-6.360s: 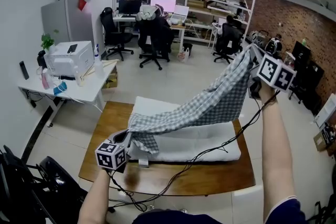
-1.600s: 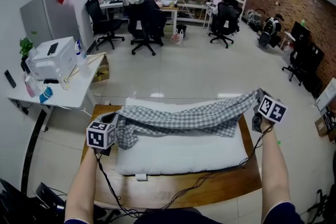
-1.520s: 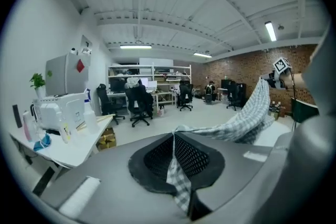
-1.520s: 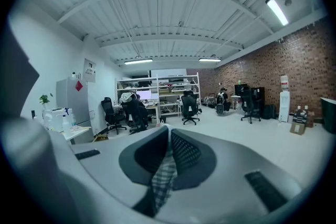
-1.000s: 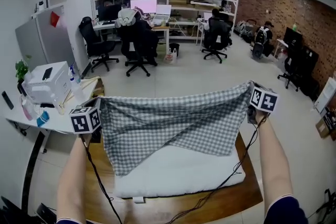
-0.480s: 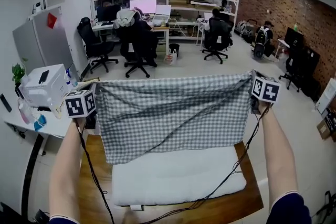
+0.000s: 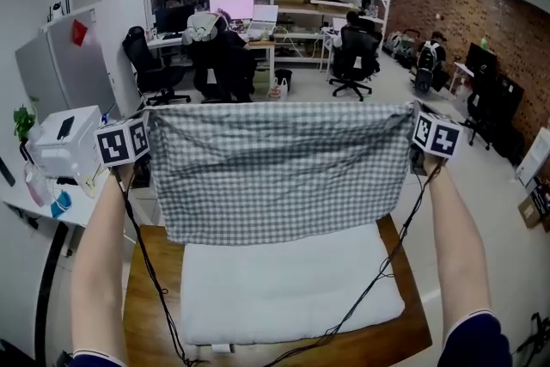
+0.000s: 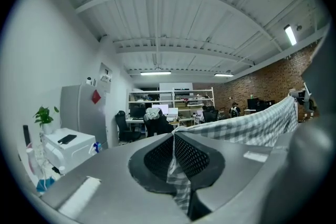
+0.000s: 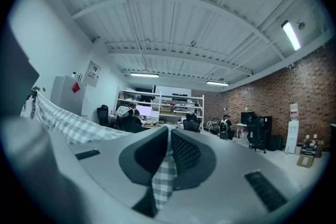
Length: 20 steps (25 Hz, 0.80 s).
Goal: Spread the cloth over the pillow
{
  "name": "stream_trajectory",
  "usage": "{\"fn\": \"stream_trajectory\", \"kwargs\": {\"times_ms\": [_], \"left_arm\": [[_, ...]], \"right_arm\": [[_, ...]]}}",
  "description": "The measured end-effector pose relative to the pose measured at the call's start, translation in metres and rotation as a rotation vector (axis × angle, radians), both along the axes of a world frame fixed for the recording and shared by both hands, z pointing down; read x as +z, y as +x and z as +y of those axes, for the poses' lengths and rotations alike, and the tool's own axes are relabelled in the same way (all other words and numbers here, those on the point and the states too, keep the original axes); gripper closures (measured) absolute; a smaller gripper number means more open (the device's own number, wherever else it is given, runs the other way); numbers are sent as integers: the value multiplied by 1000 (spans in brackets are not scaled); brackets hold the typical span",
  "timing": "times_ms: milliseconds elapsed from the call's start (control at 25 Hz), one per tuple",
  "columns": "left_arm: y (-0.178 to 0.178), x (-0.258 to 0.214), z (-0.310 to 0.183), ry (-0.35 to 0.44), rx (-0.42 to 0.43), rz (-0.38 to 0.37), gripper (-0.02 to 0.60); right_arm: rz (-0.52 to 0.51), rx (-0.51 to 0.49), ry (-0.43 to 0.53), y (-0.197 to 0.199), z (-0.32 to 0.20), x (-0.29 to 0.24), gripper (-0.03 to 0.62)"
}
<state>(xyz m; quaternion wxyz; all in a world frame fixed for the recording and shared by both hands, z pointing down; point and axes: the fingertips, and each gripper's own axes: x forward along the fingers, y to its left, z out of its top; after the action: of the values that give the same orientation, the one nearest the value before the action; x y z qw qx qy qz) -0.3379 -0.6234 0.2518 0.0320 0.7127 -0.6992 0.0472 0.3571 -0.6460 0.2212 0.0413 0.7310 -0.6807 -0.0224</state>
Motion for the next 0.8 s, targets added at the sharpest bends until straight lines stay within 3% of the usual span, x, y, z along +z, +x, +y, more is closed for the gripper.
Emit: {"fn": "stream_trajectory", "kwargs": {"times_ms": [480,800], "left_arm": [[2,-42,-15,92,0,2,566],[3,-14,-24,65,1,4,566]], "right_arm": [[-3,4,53,1,-12,-28,569],[0,10,20,1,-24,-3,569]]}}
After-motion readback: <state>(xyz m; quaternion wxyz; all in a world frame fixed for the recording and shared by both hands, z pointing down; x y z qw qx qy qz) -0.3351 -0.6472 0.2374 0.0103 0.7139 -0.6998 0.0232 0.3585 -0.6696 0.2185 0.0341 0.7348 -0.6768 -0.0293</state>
